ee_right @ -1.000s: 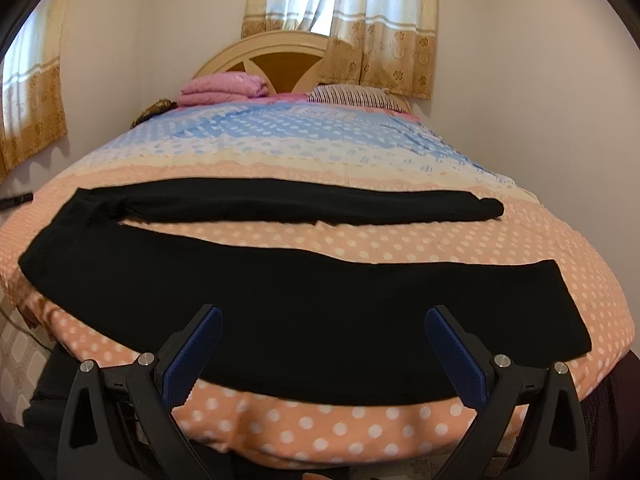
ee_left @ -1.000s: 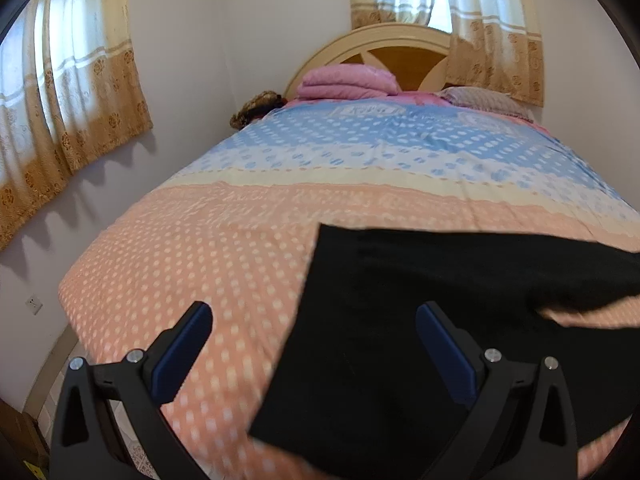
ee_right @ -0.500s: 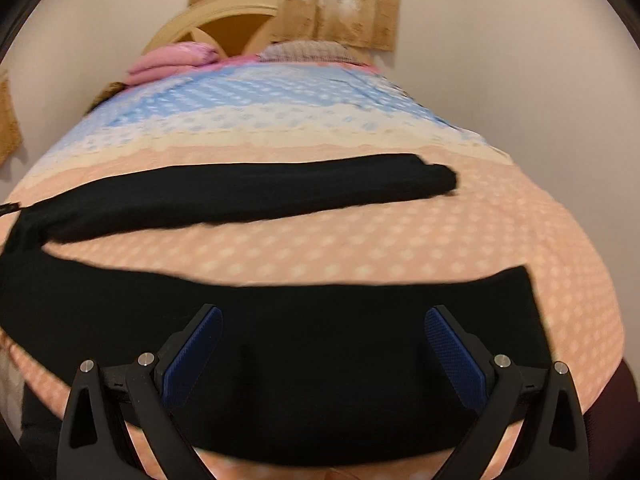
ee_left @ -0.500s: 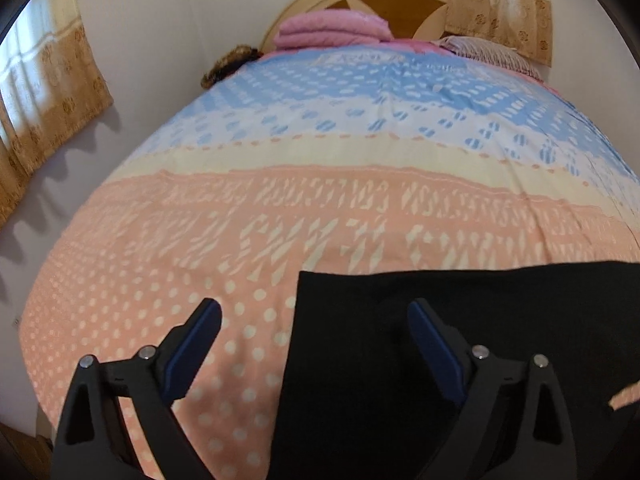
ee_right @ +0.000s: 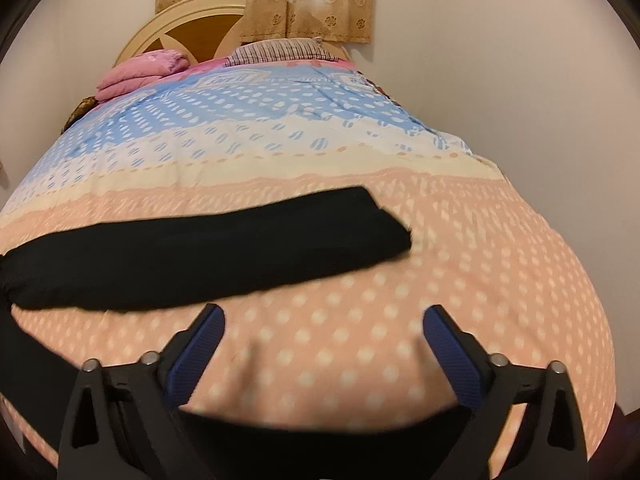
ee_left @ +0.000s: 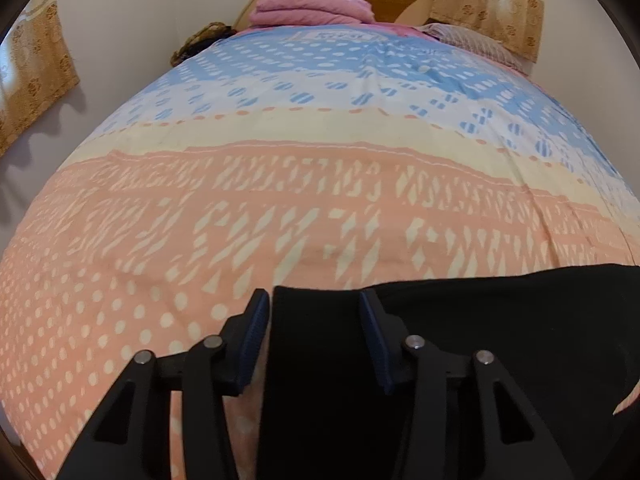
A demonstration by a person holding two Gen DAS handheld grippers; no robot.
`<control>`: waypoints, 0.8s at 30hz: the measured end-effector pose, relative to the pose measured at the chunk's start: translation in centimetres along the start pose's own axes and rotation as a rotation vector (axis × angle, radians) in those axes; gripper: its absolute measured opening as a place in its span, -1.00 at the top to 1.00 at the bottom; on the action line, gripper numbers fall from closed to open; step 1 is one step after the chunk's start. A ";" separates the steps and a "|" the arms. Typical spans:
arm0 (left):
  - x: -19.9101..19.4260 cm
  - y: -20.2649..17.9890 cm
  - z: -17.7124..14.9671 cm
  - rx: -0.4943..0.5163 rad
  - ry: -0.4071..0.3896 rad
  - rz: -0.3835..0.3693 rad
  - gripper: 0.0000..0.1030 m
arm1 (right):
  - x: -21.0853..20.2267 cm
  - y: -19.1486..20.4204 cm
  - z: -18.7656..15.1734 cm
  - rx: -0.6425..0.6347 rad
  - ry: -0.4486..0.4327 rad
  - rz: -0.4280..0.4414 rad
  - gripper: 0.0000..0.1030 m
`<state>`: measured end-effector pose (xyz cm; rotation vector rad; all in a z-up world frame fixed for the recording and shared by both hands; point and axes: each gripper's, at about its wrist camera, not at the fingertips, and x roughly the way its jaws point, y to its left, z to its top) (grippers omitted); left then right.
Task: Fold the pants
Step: 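Lower both grippers onto the waistband edge of the black pants, then close the left gripper on the waistband while the right gripper closes on the pants edge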
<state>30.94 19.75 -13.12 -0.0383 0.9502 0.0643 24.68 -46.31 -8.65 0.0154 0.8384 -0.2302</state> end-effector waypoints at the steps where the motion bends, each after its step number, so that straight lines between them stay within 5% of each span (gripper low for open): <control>1: 0.1 -0.1 0.1 -0.001 -0.002 -0.005 0.08 | 0.6 -0.4 0.5 0.003 0.012 -0.001 -0.39; 6: 0.1 -0.1 0.5 -0.005 -0.016 -0.082 0.46 | 3.2 -2.6 2.9 0.068 0.036 -0.006 -0.28; 12: 0.2 -1.1 0.4 0.029 -0.020 -0.066 0.48 | 6.5 -5.2 6.4 0.150 0.021 0.018 -0.28; 24: 1.0 -1.5 0.3 0.048 -0.005 -0.059 0.47 | 14.2 -5.4 9.4 0.143 0.166 0.025 -0.28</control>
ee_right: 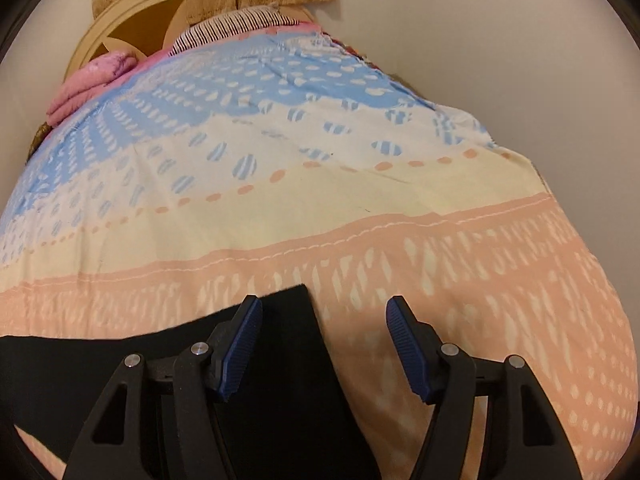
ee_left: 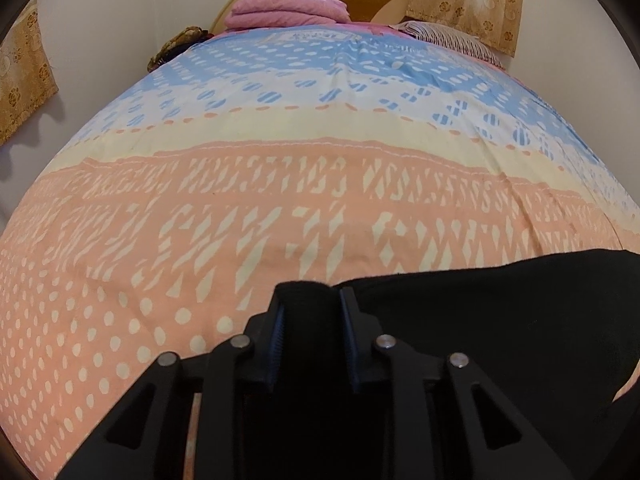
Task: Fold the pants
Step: 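Close the left gripper on the waistband while the right gripper closes on the pants edge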
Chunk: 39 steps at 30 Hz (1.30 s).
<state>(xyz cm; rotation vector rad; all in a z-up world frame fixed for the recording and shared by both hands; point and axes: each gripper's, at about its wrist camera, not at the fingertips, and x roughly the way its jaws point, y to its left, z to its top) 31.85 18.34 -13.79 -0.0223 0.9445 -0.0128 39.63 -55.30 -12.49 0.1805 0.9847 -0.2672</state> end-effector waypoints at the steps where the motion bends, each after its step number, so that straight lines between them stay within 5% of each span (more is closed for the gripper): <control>1: 0.1 0.0 0.0 0.001 0.001 0.001 0.47 | 0.5 0.2 0.0 -0.007 0.015 0.006 -0.28; 8: 0.4 -0.1 0.3 0.007 0.006 0.020 0.34 | 1.3 1.3 0.0 -0.043 0.029 0.048 -0.18; 10: 0.5 -0.3 0.4 0.021 0.007 0.024 0.39 | 1.4 1.5 -0.1 -0.053 0.030 0.053 0.46; 15: -0.1 -1.1 0.4 0.083 -0.014 0.018 0.66 | 0.1 1.5 -0.3 -0.057 0.000 0.069 0.87; 39: -6.8 0.3 0.2 0.018 -0.202 -0.107 0.68 | -13.1 -0.8 -6.0 -0.099 -0.294 0.113 0.90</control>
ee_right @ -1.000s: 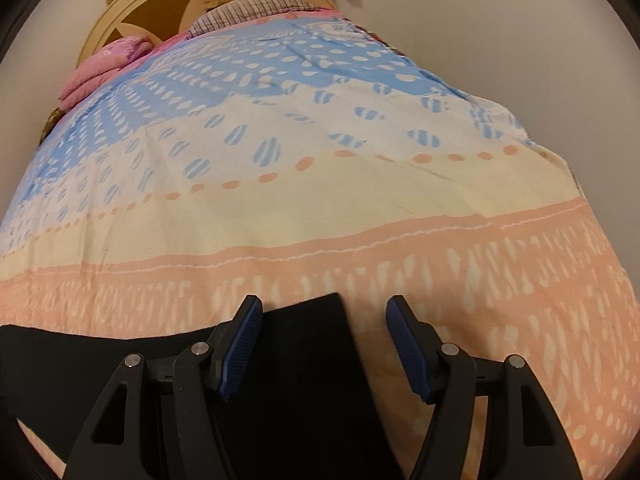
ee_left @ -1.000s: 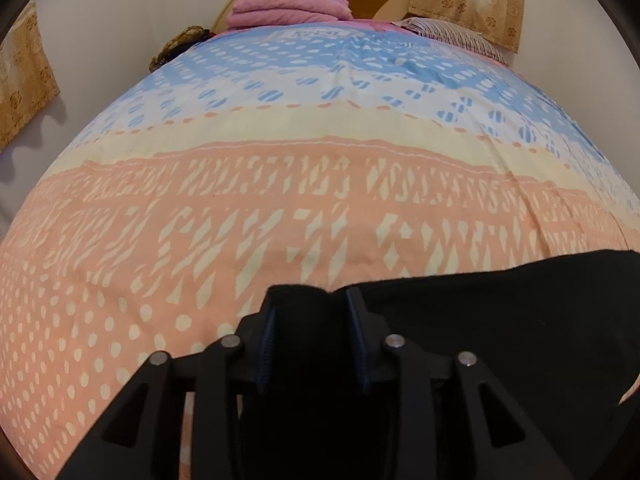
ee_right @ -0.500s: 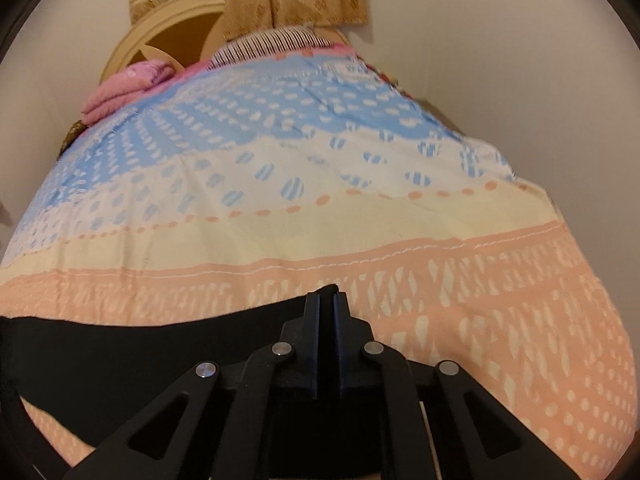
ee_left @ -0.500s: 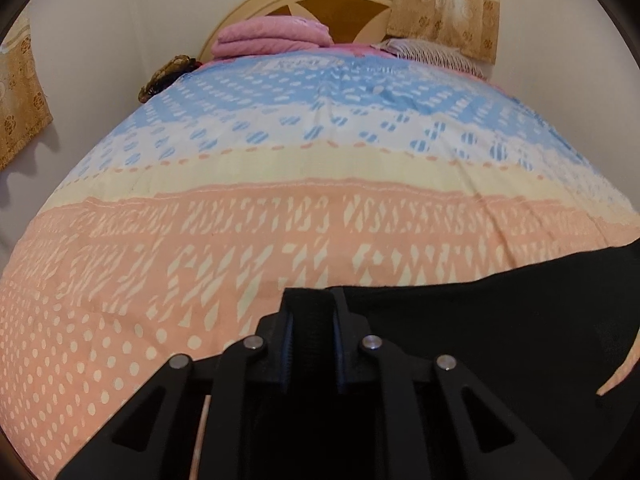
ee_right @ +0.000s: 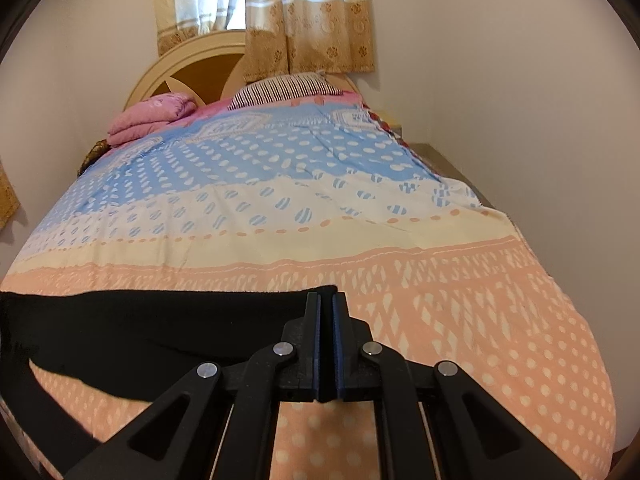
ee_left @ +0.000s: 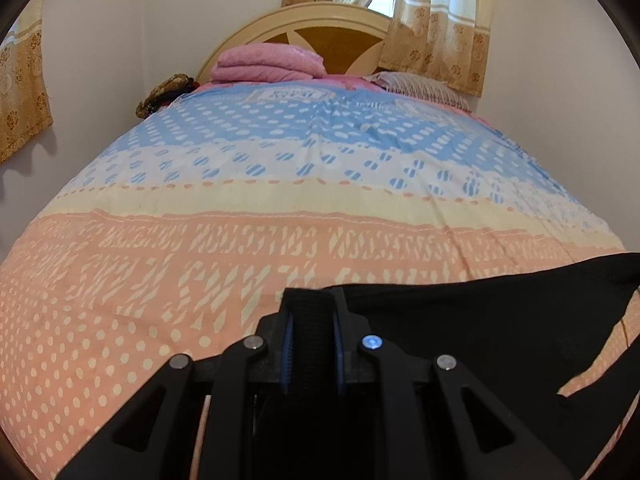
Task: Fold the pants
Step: 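Close the left gripper on the waistband while the right gripper closes on the pants edge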
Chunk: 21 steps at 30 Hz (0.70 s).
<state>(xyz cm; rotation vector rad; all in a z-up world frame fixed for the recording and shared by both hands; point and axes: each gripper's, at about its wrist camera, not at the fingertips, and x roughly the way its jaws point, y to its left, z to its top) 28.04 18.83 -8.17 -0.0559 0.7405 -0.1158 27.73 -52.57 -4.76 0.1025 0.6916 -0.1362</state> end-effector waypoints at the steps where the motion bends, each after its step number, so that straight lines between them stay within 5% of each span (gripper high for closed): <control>1: -0.2 0.1 0.0 -0.003 -0.006 -0.007 0.68 | -0.6 0.0 -0.2 -0.003 -0.010 0.001 0.90; 21: -6.8 1.9 -3.3 0.008 -0.194 -0.126 0.68 | -10.9 -1.9 -8.2 0.045 -0.153 0.014 0.91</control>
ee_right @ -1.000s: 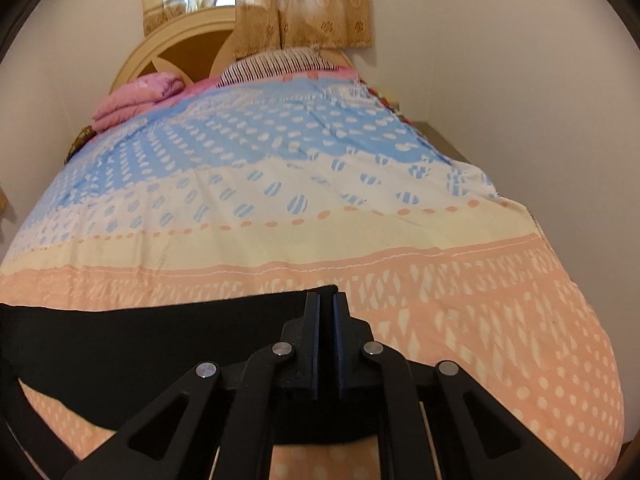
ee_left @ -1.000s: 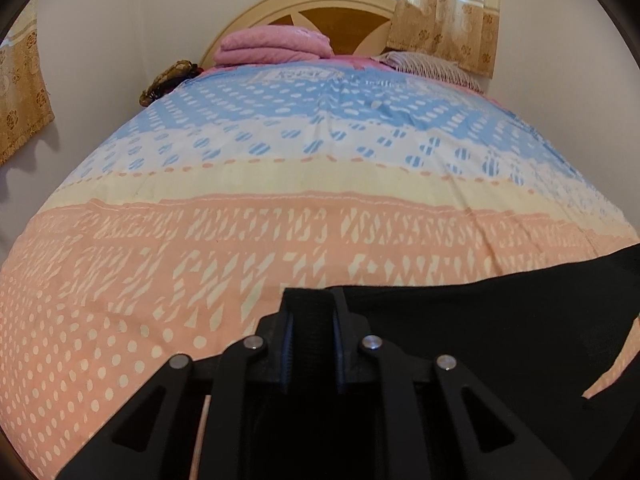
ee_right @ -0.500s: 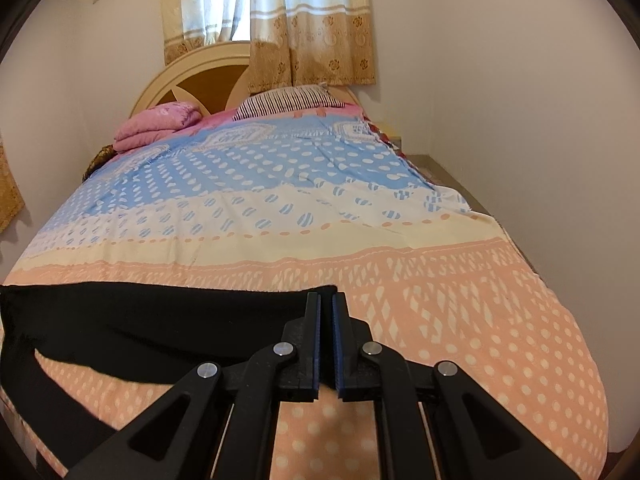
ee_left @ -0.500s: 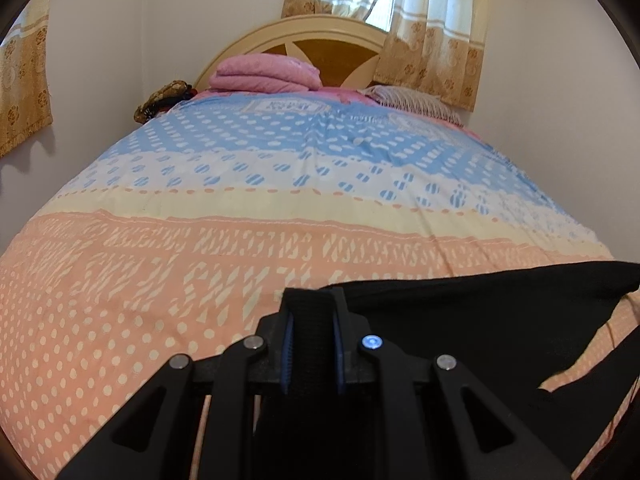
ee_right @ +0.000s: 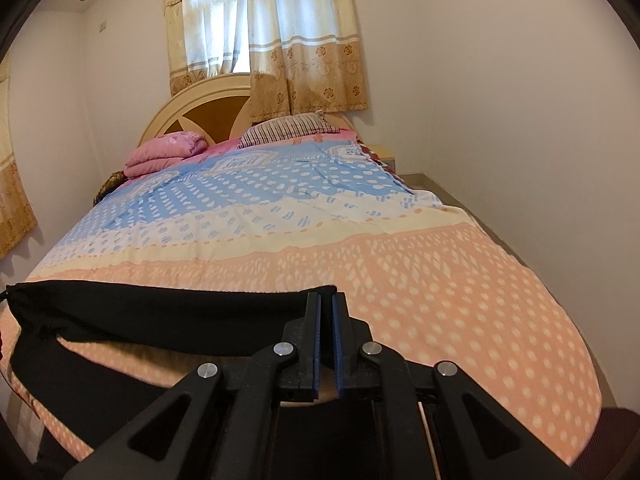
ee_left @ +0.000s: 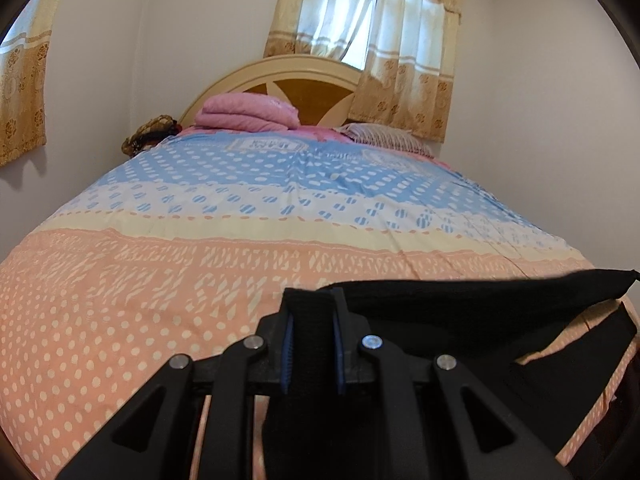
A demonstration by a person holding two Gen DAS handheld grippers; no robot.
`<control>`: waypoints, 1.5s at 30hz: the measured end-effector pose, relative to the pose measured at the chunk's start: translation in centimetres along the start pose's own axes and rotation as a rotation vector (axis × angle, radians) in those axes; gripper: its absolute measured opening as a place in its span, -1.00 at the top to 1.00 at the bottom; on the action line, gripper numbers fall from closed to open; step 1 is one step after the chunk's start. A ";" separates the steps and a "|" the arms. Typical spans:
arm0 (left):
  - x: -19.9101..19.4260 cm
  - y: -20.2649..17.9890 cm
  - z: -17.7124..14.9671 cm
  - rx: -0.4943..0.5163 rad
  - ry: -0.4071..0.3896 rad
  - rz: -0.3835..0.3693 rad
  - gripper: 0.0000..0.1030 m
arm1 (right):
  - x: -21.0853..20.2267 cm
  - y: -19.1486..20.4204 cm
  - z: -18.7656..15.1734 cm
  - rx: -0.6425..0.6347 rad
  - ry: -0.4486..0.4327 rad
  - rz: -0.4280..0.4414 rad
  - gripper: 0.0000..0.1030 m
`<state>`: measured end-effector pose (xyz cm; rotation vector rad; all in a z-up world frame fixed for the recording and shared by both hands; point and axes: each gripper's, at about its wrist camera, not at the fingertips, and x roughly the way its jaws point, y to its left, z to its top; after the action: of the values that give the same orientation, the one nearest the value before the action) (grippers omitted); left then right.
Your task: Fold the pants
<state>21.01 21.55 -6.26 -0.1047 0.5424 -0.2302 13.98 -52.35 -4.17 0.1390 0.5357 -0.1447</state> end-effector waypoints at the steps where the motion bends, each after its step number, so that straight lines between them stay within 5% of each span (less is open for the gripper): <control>1: -0.3 0.1 -0.5 0.005 -0.008 -0.004 0.68 | -0.5 -0.3 -0.5 0.007 -0.003 -0.003 0.91; 13: -4.8 0.1 -7.4 0.046 -0.044 -0.028 0.65 | -1.5 -5.8 -6.6 0.168 0.084 -0.087 1.00; 20: -5.0 -0.2 -9.6 0.058 -0.007 0.003 0.60 | -2.6 -1.8 -7.5 0.094 0.088 -0.031 0.96; 21: -4.9 -0.2 -9.6 0.057 -0.007 0.007 0.59 | -2.5 -0.2 -7.4 0.053 0.095 -0.017 0.88; 23: -5.0 -0.1 -9.7 0.056 -0.008 0.014 0.60 | -2.0 4.1 -7.4 -0.037 0.119 0.052 0.31; 24: -4.9 -0.1 -9.5 0.052 -0.008 0.018 0.60 | -1.7 6.2 -7.5 -0.076 0.134 0.091 -0.23; 25: -4.8 0.0 -9.6 0.050 -0.008 0.021 0.60 | -1.5 9.0 -7.7 -0.133 0.141 0.132 -0.33; 33: -4.5 -0.2 -9.3 0.053 -0.009 0.030 0.60 | 0.7 27.1 -11.4 -0.606 0.164 0.257 -0.32; 41: -3.9 0.0 -9.3 0.058 0.000 0.027 0.60 | 4.4 32.4 -14.2 -0.830 0.199 0.226 0.06; 45: -3.4 0.1 -9.0 0.067 0.007 0.029 0.60 | 4.4 32.8 -14.2 -0.856 0.200 0.243 0.84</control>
<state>13.54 22.09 -12.23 -0.0312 0.5424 -0.2202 16.33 -18.25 -15.47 -0.6206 0.7338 0.3436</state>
